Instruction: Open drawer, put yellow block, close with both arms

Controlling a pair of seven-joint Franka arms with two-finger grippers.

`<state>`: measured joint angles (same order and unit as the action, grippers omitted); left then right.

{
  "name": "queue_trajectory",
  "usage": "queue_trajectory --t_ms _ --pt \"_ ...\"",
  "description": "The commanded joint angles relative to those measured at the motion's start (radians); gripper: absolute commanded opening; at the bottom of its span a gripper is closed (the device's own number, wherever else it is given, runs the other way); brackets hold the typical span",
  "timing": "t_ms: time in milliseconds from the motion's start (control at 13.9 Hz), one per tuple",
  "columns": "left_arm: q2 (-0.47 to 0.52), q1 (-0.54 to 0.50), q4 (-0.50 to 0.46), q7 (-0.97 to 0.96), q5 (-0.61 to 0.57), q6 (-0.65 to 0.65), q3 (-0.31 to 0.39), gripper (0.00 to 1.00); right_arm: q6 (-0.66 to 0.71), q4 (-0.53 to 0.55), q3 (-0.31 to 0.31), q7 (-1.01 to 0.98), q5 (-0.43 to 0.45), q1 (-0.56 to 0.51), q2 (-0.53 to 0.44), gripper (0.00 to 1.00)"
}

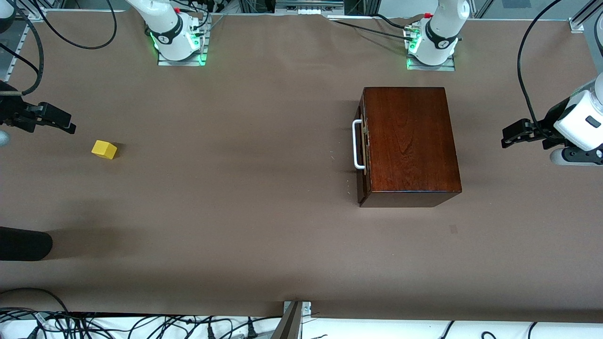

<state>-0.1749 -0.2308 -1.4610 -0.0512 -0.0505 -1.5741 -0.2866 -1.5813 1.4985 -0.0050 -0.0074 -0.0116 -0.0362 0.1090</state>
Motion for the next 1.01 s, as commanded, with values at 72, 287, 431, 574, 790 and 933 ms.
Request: queue_trajectory --t_ms 72,287,431,574,790,933 --pt "0.009 0.001 -0.005 0.016 -0.014 -0.006 -0.009 1.0 0.001 0.009 -0.001 0.0 -0.016 -0.004 -0.017 1.0" --pt "0.012 0.002 0.001 0.022 -0.005 -0.007 -0.028 1.0 -0.002 0.009 -0.001 0.0 -0.016 -0.004 -0.017 1.0" --pt "0.006 0.008 0.005 0.02 -0.012 -0.007 -0.031 1.0 0.0 0.009 -0.003 0.0 -0.018 -0.004 -0.017 1.0" --pt "0.006 0.008 0.007 0.021 -0.012 -0.011 -0.029 1.0 -0.003 0.009 -0.003 0.0 -0.018 -0.004 -0.017 1.0" --pt "-0.026 0.021 0.001 0.019 -0.015 0.015 -0.031 1.0 -0.003 0.009 -0.003 0.0 -0.018 -0.004 -0.017 1.0" --pt "-0.028 0.036 0.007 0.013 -0.015 0.04 -0.035 1.0 -0.003 0.009 -0.003 0.0 -0.018 -0.004 -0.017 1.0"
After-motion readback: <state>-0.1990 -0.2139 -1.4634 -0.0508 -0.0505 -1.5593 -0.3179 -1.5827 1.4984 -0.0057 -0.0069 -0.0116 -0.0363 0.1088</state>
